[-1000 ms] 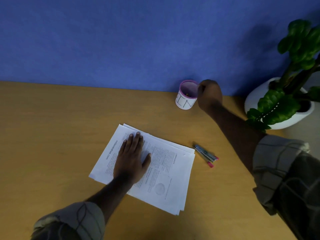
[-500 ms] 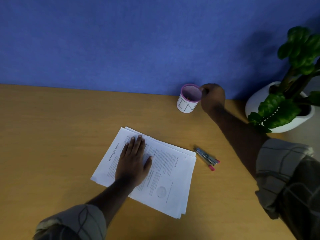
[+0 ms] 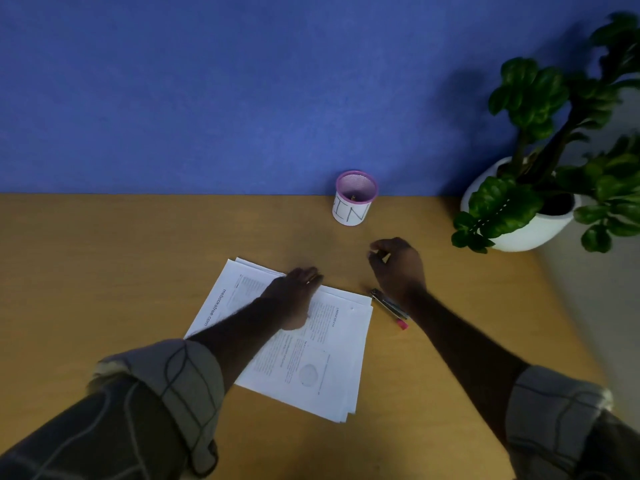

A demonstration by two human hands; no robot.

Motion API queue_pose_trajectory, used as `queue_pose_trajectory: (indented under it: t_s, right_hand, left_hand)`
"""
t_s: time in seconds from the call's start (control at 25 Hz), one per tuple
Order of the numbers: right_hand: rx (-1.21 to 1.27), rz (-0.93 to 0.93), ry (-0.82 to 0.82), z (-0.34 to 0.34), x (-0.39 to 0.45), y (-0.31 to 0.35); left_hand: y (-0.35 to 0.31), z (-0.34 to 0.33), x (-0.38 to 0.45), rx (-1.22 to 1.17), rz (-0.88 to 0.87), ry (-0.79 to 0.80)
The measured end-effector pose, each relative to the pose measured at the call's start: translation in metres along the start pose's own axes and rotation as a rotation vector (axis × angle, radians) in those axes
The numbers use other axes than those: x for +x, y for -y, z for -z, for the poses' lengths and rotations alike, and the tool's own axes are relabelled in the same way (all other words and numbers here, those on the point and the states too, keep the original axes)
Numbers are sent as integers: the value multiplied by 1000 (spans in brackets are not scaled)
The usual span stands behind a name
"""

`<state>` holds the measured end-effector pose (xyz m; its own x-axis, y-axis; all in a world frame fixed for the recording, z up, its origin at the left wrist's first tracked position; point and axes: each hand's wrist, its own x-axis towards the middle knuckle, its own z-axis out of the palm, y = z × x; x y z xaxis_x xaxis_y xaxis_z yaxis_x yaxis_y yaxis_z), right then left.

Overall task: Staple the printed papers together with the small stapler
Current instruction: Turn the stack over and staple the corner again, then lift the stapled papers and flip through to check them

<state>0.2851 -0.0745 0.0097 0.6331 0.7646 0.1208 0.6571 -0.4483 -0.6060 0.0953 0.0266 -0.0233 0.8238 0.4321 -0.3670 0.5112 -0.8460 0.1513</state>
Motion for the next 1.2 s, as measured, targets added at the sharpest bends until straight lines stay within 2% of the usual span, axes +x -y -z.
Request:
queue_pose_trajectory:
  t_s: [0.2, 0.32, 0.44, 0.52, 0.6, 0.68, 0.76, 0.92, 1.0, 1.08, 1.2]
  right_hand:
    - [0, -18, 80, 10, -16, -8]
    - [44, -55, 80, 14, -26, -12]
    - [90, -135, 127, 15, -45, -22]
    - [149, -182, 138, 17, -54, -26]
    - [284, -270, 117, 20, -60, -26]
    - [490, -389, 131, 25, -63, -25]
    - [737, -438, 237, 31, -66, -22]
    - [1091, -125, 590, 45, -66, 0]
    - [1160, -3, 668, 53, -63, 15]
    - [1167, 4, 626, 59, -58, 28]
    - [1074, -47, 407, 70, -53, 47]
  left_hand:
    - [-10, -2, -12, 124, 322, -6]
    - [-11, -3, -20, 38, 486, 46]
    - [-9, -3, -29, -80, 548, 33]
    - [-6, 3, -42, -207, 551, -41]
    - [3, 14, -57, -442, 536, -153]
    - [11, 32, -72, -717, 493, -257]
    - [16, 53, -85, -893, 438, -349]
    - [14, 86, -100, -1265, 276, -474]
    - [8, 97, -107, -1414, 154, -458]
    - [0, 105, -111, -1431, 104, -460]
    - [-10, 111, -111, -1417, 156, -561]
